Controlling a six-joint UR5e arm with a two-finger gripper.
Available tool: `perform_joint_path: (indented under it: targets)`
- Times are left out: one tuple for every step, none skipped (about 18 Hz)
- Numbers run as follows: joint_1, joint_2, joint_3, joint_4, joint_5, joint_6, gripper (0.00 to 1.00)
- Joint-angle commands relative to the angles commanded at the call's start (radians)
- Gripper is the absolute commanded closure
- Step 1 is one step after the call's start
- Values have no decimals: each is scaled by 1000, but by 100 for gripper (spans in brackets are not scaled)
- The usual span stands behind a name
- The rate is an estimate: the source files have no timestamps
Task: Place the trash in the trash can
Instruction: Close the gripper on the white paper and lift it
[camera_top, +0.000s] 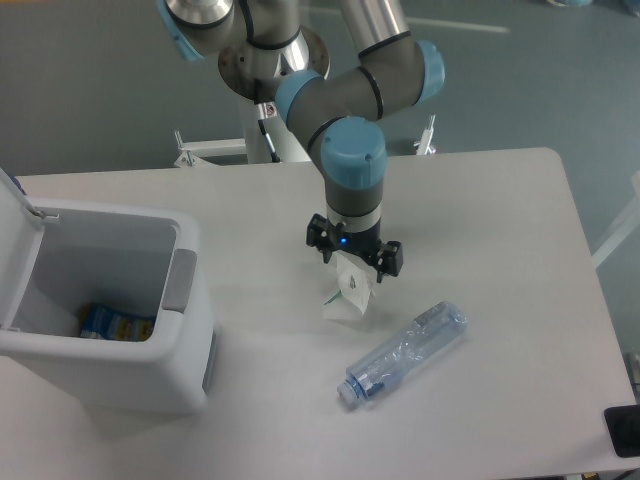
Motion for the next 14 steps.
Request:
perform_joint_path:
  targets:
    - [-2, -3, 2, 0, 2, -6, 44]
    - [-2, -3, -1, -1, 2, -8, 75]
    - [-2, -3, -3, -1, 0, -6, 95]
    - [-2, -3, -2, -1, -2, -6, 100]
    - [0, 0, 3, -6, -6, -5, 100]
    - [0, 0, 9, -12, -11, -3, 100]
    - [0, 1, 17, -17, -8, -2, 100]
    - [2, 4, 23, -21, -8, -2, 100]
    - [6, 8, 23, -27, -8, -2, 100]
    - [11, 9, 25, -32, -8, -2, 100]
    - [14, 12, 28, -32, -11, -2, 100]
    - [17, 23, 31, -34, -18, -5, 100]
    - [17, 34, 37, -34, -44, -6, 100]
    - [20, 47, 47, -44, -87, -11, 100]
